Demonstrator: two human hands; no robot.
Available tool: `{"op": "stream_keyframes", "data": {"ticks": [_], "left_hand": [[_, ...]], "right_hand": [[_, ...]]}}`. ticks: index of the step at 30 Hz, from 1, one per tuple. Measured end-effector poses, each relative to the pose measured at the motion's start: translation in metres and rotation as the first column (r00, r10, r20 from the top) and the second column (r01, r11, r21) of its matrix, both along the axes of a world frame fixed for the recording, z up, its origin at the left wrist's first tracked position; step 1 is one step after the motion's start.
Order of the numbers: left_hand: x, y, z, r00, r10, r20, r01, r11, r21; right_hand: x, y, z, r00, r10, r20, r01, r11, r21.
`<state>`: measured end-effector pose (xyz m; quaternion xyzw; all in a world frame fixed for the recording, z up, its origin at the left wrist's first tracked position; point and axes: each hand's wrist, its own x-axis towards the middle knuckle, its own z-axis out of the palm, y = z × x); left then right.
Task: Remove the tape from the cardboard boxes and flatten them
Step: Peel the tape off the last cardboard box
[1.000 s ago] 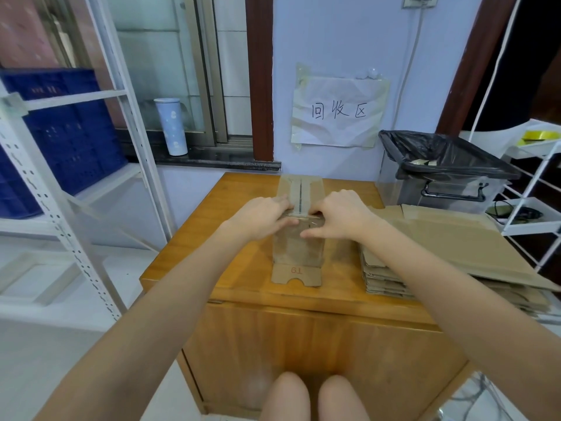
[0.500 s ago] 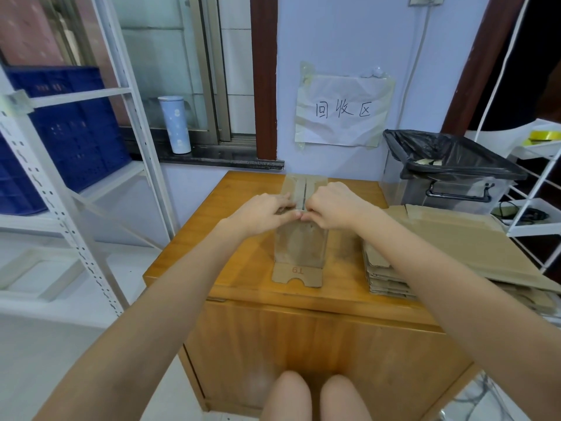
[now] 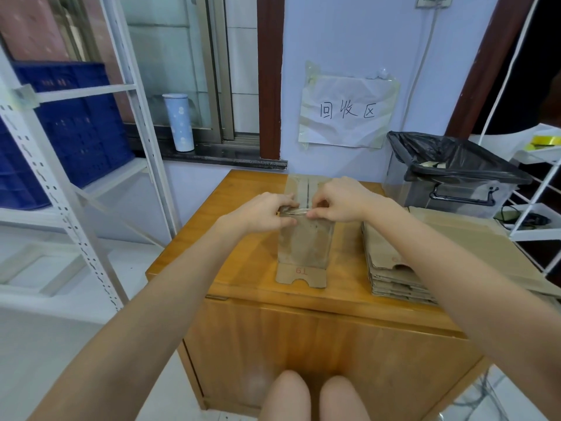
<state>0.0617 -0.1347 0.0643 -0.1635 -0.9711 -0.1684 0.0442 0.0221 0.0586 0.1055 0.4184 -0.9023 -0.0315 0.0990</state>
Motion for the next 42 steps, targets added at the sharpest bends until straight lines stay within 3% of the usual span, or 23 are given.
{"op": "stream_keyframes", "data": {"ticks": [7,16,23,32,42], "left_hand": [[0.006,0.005,0.008,1.0,-0.001,0.005,0.001,1.0,-0.031],[0.011,0.021,0.009,0.992,0.003,-0.124,-0.03,0.976,-0.218],[0.017,0.026,0.015,0.997,-0.032,-0.067,0.005,0.929,-0.369],[0.015,0.024,0.021,1.0,-0.018,-0.017,0.008,0.89,-0.456],[0.0,0.018,0.025,0.992,-0.054,0.117,0.091,0.938,-0.335]], "right_hand": [[-0.002,0.005,-0.008,0.997,-0.053,0.054,0.061,0.982,-0.176],[-0.001,0.01,-0.006,0.996,-0.028,0.08,0.038,0.992,-0.12],[0.0,0.008,-0.007,0.996,-0.028,0.08,0.035,0.995,-0.095],[0.001,0.004,-0.002,0.998,-0.019,0.057,0.022,0.999,-0.048],[0.002,0.001,-0.001,0.999,-0.016,0.046,0.017,1.0,-0.011]]}}
